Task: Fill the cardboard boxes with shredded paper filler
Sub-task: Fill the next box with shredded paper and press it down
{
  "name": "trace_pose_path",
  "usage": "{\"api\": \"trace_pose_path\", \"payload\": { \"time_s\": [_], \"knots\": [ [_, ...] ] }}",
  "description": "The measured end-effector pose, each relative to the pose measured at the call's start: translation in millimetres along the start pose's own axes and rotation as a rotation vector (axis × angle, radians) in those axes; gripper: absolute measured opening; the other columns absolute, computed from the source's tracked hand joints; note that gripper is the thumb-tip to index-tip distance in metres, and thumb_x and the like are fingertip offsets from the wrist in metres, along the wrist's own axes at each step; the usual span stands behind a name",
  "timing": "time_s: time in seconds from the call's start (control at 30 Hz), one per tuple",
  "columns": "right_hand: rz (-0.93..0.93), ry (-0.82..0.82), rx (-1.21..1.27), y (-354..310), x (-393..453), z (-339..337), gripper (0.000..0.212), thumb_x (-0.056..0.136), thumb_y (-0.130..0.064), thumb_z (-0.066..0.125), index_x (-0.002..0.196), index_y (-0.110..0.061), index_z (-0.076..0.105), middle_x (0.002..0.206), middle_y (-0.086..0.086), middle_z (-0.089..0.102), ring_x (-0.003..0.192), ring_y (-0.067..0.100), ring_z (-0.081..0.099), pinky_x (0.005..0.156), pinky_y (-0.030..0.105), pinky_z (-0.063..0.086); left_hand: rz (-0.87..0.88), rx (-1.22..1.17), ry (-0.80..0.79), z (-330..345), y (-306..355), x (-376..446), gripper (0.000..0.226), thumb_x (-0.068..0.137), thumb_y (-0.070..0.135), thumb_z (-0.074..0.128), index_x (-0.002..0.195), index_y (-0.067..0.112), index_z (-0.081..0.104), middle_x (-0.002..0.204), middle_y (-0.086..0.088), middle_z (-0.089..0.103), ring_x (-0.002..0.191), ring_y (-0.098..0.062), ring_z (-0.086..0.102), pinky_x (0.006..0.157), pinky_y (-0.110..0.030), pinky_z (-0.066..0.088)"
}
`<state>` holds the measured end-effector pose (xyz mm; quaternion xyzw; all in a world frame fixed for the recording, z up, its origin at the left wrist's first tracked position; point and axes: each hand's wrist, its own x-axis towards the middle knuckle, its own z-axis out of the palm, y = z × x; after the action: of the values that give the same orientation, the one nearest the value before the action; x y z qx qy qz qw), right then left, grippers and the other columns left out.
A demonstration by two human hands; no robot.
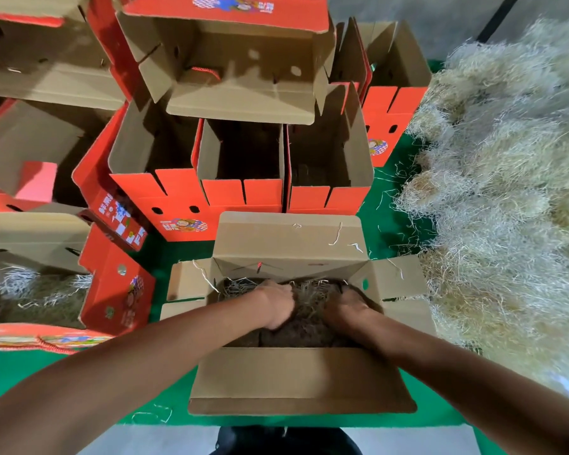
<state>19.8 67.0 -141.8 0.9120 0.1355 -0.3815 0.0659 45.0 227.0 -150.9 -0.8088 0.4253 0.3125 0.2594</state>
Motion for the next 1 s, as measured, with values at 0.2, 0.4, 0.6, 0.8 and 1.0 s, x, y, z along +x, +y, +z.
{"api": "trace_pose_path", "payload": {
  "time_s": [0.2,0.4,0.6,0.8,1.0],
  "knots": [
    [0.040,0.079,0.127,2,5,-11,0.042,0.106,-0.025,0.035,0.142,-0.015,0.054,0.151,0.011,0.049,0.139,0.025,0.046,0.112,0.030,0.034,0.062,-0.020,0.348,-8,4,11,0.037,0.098,0.007,0.050,0.134,0.003,0.057,0.155,-0.012,0.036,0.144,-0.027,0.030,0.116,-0.041,0.029],
    [0.002,-0.191,0.117,1,-1,4,0.040,0.107,-0.021,0.035,0.139,-0.008,0.055,0.143,0.017,0.055,0.129,0.033,0.054,0.108,0.042,0.042,0.052,0.072,0.100,16,4,35,0.047,0.100,0.027,0.055,0.145,0.015,0.049,0.160,-0.002,0.030,0.148,-0.015,0.021,0.122,-0.029,0.012],
    [-0.095,-0.209,0.043,5,-3,2,0.039,0.104,-0.025,0.047,0.139,-0.010,0.054,0.142,0.015,0.055,0.128,0.033,0.052,0.106,0.040,0.039,-0.020,-0.112,0.164,23,-3,49,0.057,0.088,0.018,0.073,0.140,0.012,0.052,0.147,-0.001,0.047,0.138,-0.018,0.040,0.117,-0.028,0.026],
    [-0.158,-0.110,-0.100,5,-7,0,0.034,0.099,-0.027,0.055,0.129,-0.011,0.062,0.129,0.016,0.063,0.119,0.033,0.060,0.099,0.037,0.047,0.029,-0.106,0.217,12,4,26,0.040,0.086,0.019,0.073,0.124,0.009,0.064,0.135,-0.002,0.054,0.130,-0.024,0.042,0.112,-0.035,0.031],
    [-0.218,0.220,-0.204,-5,4,-1,0.045,0.106,-0.018,0.034,0.148,-0.006,0.043,0.153,0.016,0.042,0.140,0.029,0.037,0.118,0.037,0.021,-0.112,-0.281,0.373,4,11,-9,0.036,0.089,0.003,0.060,0.124,0.010,0.058,0.130,-0.011,0.055,0.118,-0.031,0.056,0.095,-0.046,0.050]
  ]
}}
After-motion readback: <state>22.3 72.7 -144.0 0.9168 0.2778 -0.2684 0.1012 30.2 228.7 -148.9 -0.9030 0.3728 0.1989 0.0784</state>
